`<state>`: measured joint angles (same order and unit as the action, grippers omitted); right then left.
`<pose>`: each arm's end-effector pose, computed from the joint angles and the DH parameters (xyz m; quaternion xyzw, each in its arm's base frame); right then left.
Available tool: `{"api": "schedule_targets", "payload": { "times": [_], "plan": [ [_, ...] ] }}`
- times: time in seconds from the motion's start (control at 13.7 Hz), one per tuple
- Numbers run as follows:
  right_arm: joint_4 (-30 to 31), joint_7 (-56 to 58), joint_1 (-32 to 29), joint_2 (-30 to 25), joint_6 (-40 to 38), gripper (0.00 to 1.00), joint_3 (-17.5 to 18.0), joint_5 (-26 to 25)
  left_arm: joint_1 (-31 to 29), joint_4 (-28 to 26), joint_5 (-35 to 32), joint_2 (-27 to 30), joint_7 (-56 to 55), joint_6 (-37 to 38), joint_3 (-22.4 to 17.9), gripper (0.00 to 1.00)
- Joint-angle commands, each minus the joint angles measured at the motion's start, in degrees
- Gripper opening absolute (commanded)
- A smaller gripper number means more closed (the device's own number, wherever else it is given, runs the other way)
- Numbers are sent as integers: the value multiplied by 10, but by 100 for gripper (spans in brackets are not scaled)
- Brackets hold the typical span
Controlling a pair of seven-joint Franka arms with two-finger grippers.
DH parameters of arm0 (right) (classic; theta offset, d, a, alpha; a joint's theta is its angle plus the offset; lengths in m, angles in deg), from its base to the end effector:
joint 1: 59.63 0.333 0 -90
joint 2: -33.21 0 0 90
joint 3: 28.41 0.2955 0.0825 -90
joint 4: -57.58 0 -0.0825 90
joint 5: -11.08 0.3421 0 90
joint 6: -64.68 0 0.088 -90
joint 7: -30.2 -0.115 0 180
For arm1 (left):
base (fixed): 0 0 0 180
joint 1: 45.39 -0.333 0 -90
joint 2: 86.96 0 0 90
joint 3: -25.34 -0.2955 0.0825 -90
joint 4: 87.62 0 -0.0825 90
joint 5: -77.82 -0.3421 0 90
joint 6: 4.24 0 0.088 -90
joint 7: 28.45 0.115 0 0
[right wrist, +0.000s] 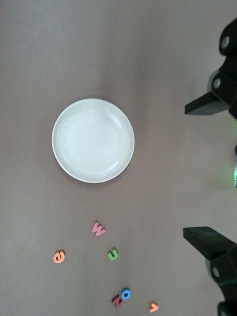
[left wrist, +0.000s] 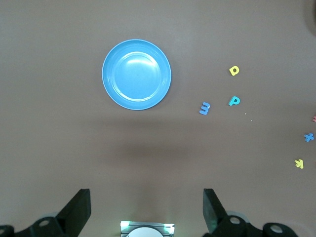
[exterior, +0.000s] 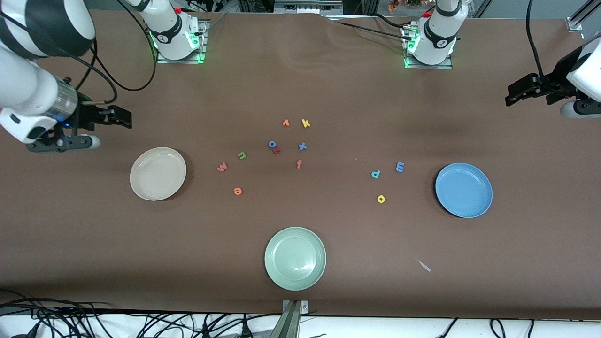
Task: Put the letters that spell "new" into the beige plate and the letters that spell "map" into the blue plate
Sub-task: 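Reach the right gripper to the pink w and grasp it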
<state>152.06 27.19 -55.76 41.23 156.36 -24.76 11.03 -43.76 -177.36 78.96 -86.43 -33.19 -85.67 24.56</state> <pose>0.5352 0.0688 0.4913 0.9948 0.0393 -0.0941 0.0046 0.4922 -0.0098 0.5906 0.9971 0.0330 -0.0682 0.0067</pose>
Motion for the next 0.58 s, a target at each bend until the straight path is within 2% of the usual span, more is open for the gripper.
{"api": "schedule_targets", "payload": {
  "times": [0.0,0.22,0.51],
  "plan": [
    [-1,-37,13,33,17,100,-1,15,-1,16,15,-6,-2,7,-3,100],
    [4,-128,44,58,50,100,-1,15,-1,16,15,-6,-2,7,-3,100],
    [29,-327,81,85,128,100,-1,20,-1,16,15,-6,-2,7,-3,100]
  ]
}}
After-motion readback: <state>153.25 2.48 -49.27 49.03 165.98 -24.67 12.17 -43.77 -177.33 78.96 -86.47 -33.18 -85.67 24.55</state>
